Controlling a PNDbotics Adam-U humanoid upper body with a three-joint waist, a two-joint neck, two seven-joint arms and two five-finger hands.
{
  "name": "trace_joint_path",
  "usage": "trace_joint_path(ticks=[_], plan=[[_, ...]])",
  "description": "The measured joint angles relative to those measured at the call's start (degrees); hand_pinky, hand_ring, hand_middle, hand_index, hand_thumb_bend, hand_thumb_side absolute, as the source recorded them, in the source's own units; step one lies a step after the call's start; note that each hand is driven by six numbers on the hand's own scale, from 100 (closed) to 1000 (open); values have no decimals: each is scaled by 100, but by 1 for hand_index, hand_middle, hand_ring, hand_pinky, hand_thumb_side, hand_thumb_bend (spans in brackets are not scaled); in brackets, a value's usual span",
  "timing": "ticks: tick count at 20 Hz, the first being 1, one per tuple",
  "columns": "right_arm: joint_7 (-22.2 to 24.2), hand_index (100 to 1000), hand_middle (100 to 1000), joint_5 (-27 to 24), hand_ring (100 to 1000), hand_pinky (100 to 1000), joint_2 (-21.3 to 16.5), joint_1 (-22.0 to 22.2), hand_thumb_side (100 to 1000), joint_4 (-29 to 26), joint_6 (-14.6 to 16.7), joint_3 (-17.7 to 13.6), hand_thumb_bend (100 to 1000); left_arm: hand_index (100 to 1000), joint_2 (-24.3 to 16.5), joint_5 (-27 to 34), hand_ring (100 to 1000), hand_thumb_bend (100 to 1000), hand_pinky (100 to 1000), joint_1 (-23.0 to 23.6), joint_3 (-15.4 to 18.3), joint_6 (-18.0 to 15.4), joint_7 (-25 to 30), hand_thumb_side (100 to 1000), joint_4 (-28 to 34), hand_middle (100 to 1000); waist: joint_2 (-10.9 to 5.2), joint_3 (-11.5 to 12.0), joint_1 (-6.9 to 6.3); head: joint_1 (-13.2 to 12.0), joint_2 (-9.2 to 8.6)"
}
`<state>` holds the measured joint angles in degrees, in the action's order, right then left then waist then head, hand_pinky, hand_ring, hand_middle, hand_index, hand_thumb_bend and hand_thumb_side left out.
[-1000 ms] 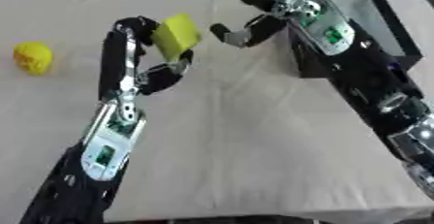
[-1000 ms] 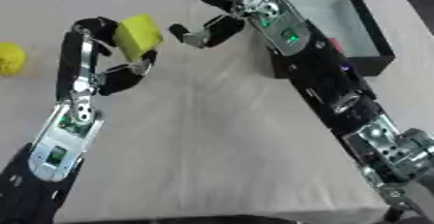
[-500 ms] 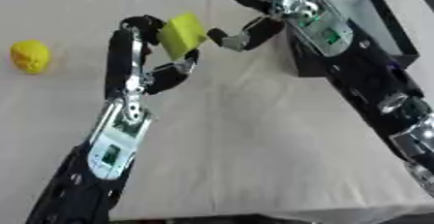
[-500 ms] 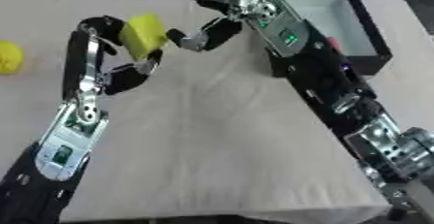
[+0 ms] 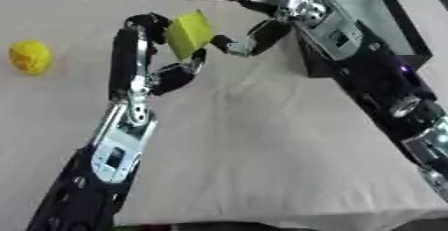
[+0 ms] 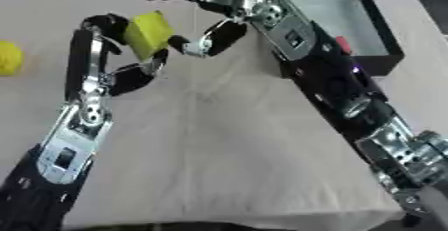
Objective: Pick up the objects with one hand, pass them to the other hand, and then place them into the box on the other side of the table.
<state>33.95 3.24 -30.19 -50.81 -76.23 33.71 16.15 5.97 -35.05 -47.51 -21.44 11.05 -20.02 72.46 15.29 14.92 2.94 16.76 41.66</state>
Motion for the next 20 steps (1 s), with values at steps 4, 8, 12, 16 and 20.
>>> trace_joint_path(ticks=[4, 8, 12, 16, 20], plan=[[0, 1000, 1000, -3, 1000, 1000, -29, 23, 313, -86, 0, 52, 153, 374, 1, 13, 505, 100, 472, -13, 13, -40, -40, 100, 34, 437, 5, 0, 1, 0, 0], [0, 1000, 1000, 15, 1000, 1000, -30, 42, 324, -103, 0, 51, 162, 374, 1, 58, 500, 100, 468, -16, 6, -112, -34, 100, 83, 431, 13, -1, 6, 3, 0], [0, 1000, 1000, 105, 1000, 1000, -30, 44, 314, -102, 0, 49, 155, 374, 2, 116, 499, 100, 466, -23, -46, -191, -36, 100, 158, 429, 26, -2, 31, 3, 0], [0, 998, 1000, 129, 1000, 1000, -30, 44, 301, -74, 0, 9, 151, 375, 2, 130, 499, 100, 467, -28, -115, -247, 14, 100, 222, 429, 35, -7, 31, 4, 1], [0, 994, 1000, 110, 1000, 1000, -30, 44, 280, -30, 0, -39, 134, 375, 3, 131, 499, 100, 467, -31, -167, -273, 70, 100, 283, 429, 41, -9, 30, 9, 2]])
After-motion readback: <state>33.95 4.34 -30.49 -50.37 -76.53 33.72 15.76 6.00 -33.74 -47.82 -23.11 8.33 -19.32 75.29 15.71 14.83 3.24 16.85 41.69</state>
